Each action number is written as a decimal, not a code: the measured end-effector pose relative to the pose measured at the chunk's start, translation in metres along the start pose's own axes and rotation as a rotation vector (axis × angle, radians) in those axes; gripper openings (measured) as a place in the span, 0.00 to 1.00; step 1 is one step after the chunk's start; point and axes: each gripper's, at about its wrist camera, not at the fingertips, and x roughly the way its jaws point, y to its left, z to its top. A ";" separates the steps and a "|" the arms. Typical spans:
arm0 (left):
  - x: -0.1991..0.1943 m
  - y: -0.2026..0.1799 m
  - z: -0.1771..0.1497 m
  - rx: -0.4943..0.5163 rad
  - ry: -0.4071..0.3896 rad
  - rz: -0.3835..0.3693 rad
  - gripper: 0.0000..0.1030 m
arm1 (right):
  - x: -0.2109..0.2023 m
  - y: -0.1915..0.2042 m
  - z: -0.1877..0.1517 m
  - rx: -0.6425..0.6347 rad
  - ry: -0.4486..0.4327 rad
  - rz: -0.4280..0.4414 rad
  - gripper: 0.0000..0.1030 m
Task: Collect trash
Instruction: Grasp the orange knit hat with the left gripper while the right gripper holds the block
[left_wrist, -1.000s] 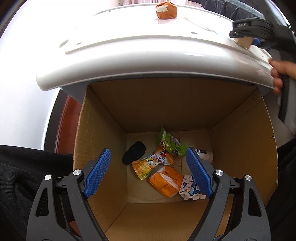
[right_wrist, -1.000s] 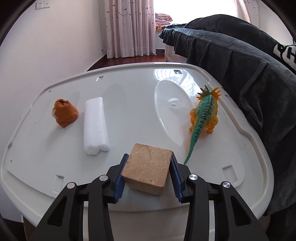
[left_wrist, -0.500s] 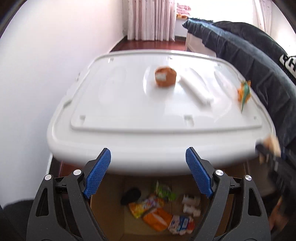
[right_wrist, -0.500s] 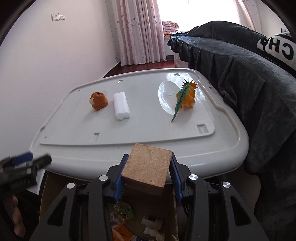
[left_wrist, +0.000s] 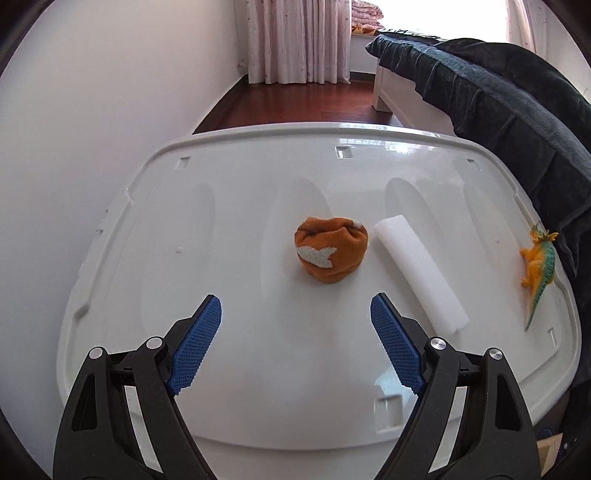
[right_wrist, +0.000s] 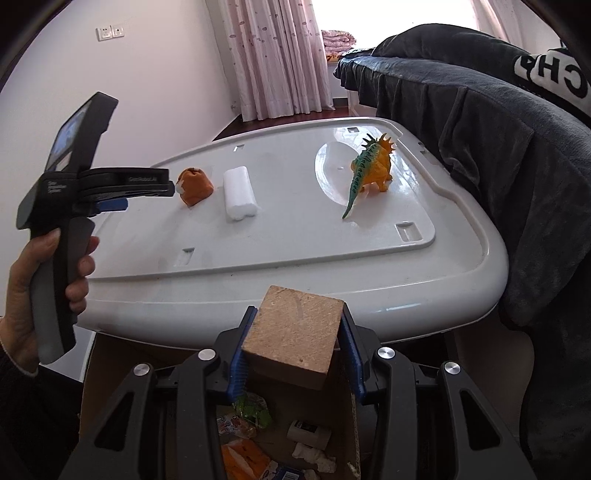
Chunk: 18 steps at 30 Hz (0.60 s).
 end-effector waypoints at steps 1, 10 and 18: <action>0.006 -0.001 0.004 -0.009 0.007 -0.010 0.79 | 0.001 0.000 0.000 0.002 0.001 0.001 0.41; 0.068 -0.006 0.032 -0.122 0.093 -0.030 0.78 | 0.006 0.002 0.003 0.000 0.012 0.020 0.41; 0.058 -0.023 0.025 -0.044 0.020 -0.007 0.31 | 0.007 0.006 0.004 -0.007 0.020 0.026 0.41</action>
